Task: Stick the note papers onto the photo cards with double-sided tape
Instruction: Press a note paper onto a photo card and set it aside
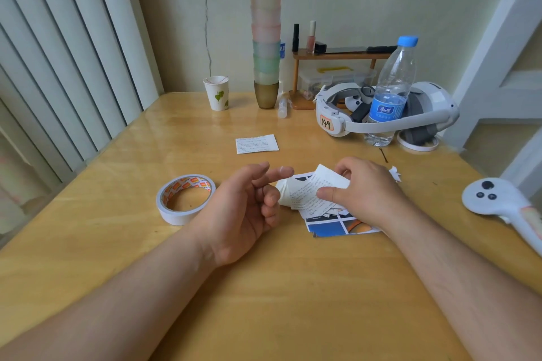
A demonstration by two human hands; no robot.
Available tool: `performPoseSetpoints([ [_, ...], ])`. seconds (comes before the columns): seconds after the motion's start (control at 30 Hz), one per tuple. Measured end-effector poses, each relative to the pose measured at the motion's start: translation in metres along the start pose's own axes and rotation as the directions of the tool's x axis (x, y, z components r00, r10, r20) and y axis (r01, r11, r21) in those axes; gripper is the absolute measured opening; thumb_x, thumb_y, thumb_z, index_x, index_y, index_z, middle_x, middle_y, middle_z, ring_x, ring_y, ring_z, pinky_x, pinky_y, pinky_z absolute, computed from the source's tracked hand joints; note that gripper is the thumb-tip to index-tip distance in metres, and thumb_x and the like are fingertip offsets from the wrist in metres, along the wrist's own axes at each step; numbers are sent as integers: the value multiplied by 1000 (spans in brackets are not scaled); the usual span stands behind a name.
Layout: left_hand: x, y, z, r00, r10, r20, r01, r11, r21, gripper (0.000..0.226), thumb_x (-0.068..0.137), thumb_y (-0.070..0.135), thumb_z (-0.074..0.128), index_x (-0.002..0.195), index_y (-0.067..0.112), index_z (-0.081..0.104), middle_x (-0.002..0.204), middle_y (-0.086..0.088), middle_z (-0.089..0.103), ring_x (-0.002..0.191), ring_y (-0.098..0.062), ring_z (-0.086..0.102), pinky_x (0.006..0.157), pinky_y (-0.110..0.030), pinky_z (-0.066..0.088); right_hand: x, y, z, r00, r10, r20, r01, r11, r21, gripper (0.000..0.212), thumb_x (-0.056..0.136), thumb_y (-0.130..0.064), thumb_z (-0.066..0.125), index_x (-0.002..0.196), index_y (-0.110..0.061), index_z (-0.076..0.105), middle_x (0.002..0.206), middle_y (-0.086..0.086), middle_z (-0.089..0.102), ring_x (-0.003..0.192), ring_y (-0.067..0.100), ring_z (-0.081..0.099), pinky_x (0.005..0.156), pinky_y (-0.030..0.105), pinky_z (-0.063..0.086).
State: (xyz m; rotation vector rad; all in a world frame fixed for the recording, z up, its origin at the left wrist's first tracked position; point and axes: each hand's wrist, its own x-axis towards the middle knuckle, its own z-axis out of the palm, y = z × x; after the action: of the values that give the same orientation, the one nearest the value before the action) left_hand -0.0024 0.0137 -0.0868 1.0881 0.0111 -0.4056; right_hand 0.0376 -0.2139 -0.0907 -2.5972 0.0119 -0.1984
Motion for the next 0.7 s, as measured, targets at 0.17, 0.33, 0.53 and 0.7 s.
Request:
performPoseSetpoints([
  [0.17, -1, 1, 0, 1000, -10, 4, 10, 1000, -16, 50, 98, 39, 53, 129, 5, 70, 65, 0, 41, 56, -14, 33, 58, -28, 32, -1, 1, -3, 999, 11, -53, -6, 996, 93, 22, 85, -37, 84, 100, -33, 70, 96, -11, 63, 81, 0, 56, 59, 17, 36],
  [0.33, -1, 2, 0, 1000, -16, 15, 16, 999, -32, 56, 86, 41, 59, 128, 6, 70, 66, -1, 41, 56, -14, 34, 59, -29, 30, 1, 5, -11, 997, 34, -66, -28, 996, 89, 12, 91, -33, 78, 92, -28, 68, 89, -12, 67, 74, -1, 60, 59, 21, 40],
  [0.53, -3, 4, -1, 999, -33, 22, 34, 999, -33, 54, 86, 42, 59, 124, 8, 73, 67, -1, 41, 55, -14, 35, 58, -28, 32, -6, 8, -24, 1000, 23, -4, -23, 996, 89, 16, 93, -35, 75, 82, -26, 69, 84, -9, 69, 79, 6, 62, 62, 26, 44],
  [0.7, -9, 10, 1, 998, -57, 30, 60, 994, -96, 52, 92, 43, 55, 122, 6, 75, 66, 0, 38, 56, -14, 31, 58, -29, 28, -6, 7, -34, 996, 20, -86, 19, 905, 426, 7, 91, -30, 79, 86, -26, 76, 87, 5, 78, 84, 28, 74, 75, 42, 60],
])
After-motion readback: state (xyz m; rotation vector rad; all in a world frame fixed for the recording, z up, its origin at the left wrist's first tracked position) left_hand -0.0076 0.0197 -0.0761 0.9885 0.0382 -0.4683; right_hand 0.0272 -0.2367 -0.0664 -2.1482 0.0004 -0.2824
